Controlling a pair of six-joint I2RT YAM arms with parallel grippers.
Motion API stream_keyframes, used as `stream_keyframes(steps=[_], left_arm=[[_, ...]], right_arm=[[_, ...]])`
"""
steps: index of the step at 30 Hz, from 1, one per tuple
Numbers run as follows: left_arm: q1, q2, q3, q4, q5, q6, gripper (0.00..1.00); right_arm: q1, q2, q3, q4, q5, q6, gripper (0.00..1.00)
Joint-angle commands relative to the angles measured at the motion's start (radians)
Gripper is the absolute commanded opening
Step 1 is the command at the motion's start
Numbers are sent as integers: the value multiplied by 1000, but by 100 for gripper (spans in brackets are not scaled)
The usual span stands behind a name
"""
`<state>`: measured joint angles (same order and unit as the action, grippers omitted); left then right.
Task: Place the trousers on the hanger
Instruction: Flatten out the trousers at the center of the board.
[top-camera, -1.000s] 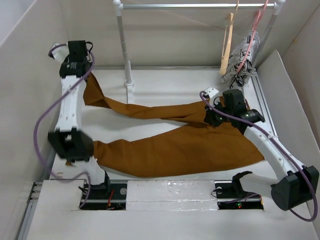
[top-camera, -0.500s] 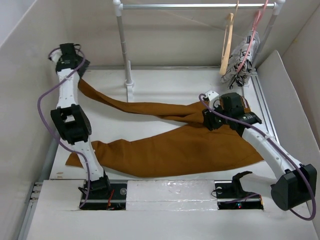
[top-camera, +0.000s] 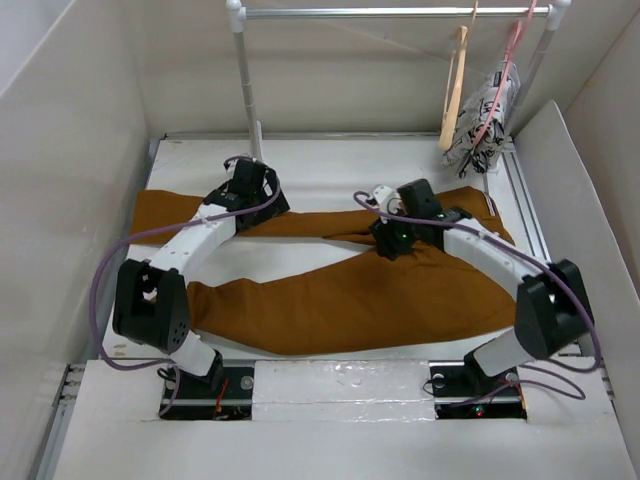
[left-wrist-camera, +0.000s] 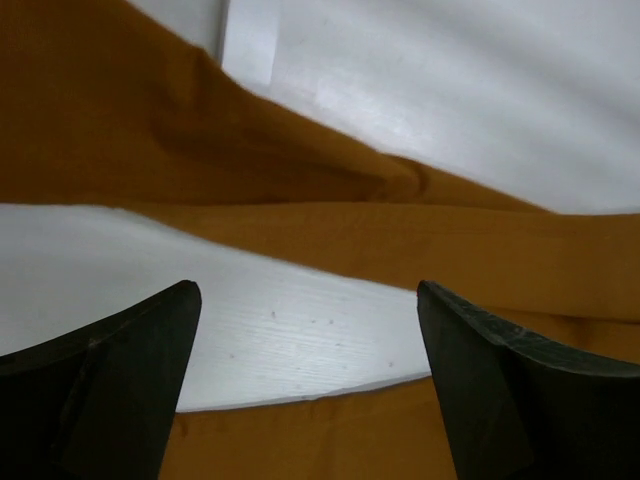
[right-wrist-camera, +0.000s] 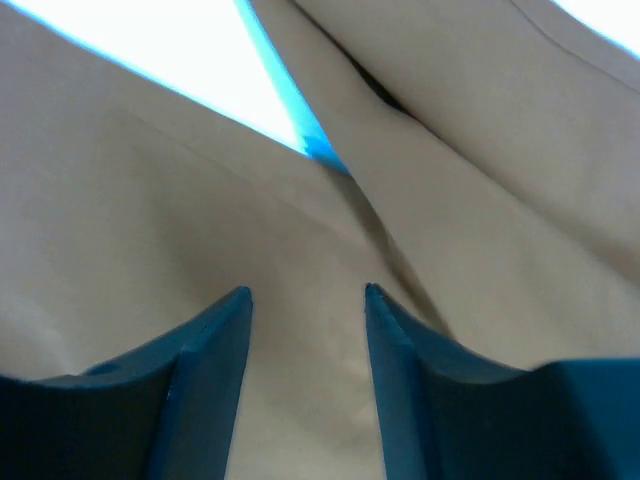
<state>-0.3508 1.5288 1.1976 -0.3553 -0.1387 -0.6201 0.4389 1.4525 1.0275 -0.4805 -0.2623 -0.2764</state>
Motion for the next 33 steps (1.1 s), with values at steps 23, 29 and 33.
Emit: stream_keyframes(steps=[23, 29, 33], left_arm=[[-27, 211, -127, 193, 79, -33, 71], [-27, 214, -107, 262, -7, -43, 14], [-27, 222, -33, 213, -73, -12, 0]], right_arm=[[138, 301, 208, 103, 143, -47, 0], [149, 177, 53, 118, 144, -21, 0], [158, 121, 0, 100, 155, -30, 0]])
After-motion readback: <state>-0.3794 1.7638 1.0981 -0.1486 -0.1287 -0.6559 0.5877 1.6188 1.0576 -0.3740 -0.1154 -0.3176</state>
